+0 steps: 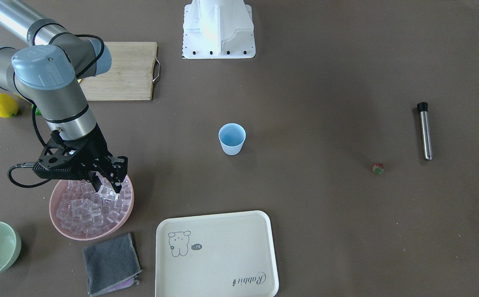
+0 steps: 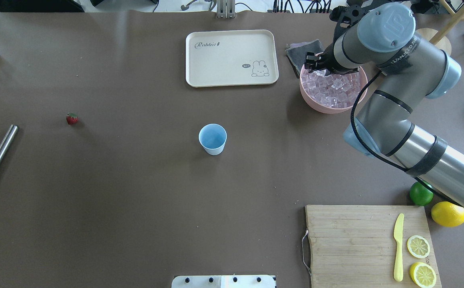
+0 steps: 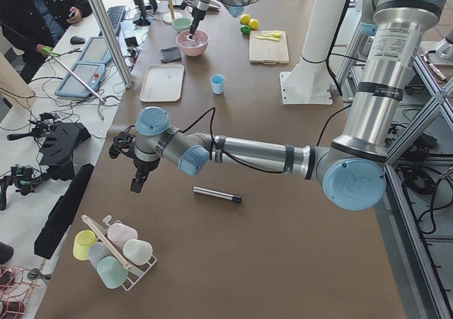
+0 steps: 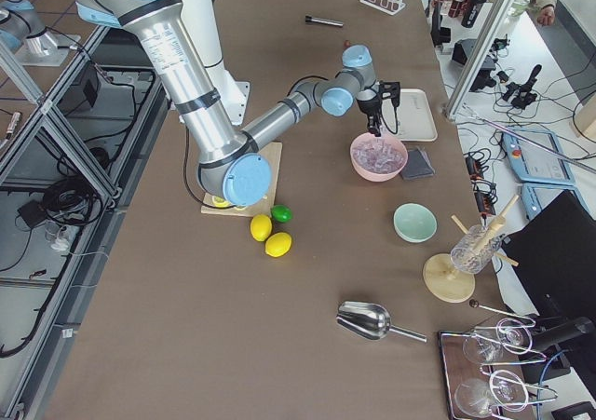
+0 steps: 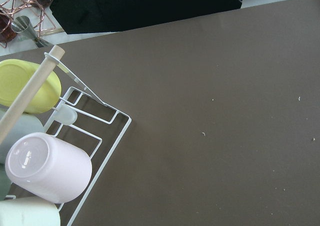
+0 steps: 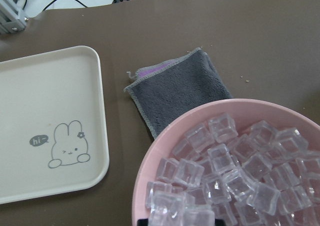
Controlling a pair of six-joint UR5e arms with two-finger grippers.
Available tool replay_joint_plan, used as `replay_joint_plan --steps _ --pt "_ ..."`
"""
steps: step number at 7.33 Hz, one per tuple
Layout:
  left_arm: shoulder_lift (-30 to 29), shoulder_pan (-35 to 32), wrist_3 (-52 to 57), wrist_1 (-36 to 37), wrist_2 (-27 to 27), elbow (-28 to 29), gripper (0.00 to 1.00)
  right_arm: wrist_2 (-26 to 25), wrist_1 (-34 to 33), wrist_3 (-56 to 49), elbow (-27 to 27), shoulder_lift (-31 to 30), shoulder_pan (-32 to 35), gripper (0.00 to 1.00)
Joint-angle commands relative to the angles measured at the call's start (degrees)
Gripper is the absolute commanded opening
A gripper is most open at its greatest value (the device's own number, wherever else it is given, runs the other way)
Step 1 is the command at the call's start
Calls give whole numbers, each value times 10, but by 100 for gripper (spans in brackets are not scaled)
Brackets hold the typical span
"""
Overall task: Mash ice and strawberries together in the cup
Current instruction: 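Carry the ice cube with the right gripper over the white cup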
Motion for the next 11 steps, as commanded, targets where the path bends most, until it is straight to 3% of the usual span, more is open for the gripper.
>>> replay_joint_plan --steps 1,4,5,7,9,11 --pt "4 -1 -4 -3 -1 -28 98 -3 0 -3 15 40 -32 0" --pt "22 0 -6 -3 -7 -54 98 -19 80 -9 15 53 -76 0" --pt "32 0 -7 -3 -7 -67 98 -48 80 -20 15 55 -100 0" --pt "33 0 -7 -3 -7 -68 98 -55 101 -29 16 56 -126 0" --pt "33 0 -7 -4 -7 -68 98 -118 110 -30 10 76 -181 0" --pt "33 0 -7 -3 -7 -64 98 -127 110 -43 11 80 -200 0"
